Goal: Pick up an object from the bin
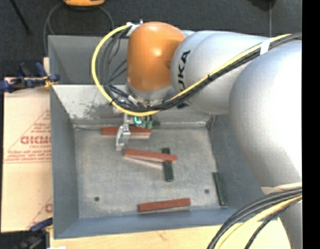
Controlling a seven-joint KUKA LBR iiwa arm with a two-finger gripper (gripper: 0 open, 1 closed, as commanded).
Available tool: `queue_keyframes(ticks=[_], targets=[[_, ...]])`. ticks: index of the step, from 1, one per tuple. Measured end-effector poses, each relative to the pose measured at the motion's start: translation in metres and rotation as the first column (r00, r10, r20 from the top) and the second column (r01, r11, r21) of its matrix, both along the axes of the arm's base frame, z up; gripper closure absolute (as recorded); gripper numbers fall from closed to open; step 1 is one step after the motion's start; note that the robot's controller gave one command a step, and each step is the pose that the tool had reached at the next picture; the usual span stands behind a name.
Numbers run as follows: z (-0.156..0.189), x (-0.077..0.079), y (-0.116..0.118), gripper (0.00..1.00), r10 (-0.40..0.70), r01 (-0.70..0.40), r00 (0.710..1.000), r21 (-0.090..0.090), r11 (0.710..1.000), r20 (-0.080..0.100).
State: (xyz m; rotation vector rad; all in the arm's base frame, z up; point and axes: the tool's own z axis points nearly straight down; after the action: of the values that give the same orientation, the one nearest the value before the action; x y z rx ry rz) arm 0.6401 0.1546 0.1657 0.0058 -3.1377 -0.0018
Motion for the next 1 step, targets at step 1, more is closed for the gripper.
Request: queue_keyframes(ticks=[1], targets=[[0.0052, 0.0019, -0.0004, 0.00, -0.002, 0.002, 1.000, 0.001, 1.000, 0.008]])
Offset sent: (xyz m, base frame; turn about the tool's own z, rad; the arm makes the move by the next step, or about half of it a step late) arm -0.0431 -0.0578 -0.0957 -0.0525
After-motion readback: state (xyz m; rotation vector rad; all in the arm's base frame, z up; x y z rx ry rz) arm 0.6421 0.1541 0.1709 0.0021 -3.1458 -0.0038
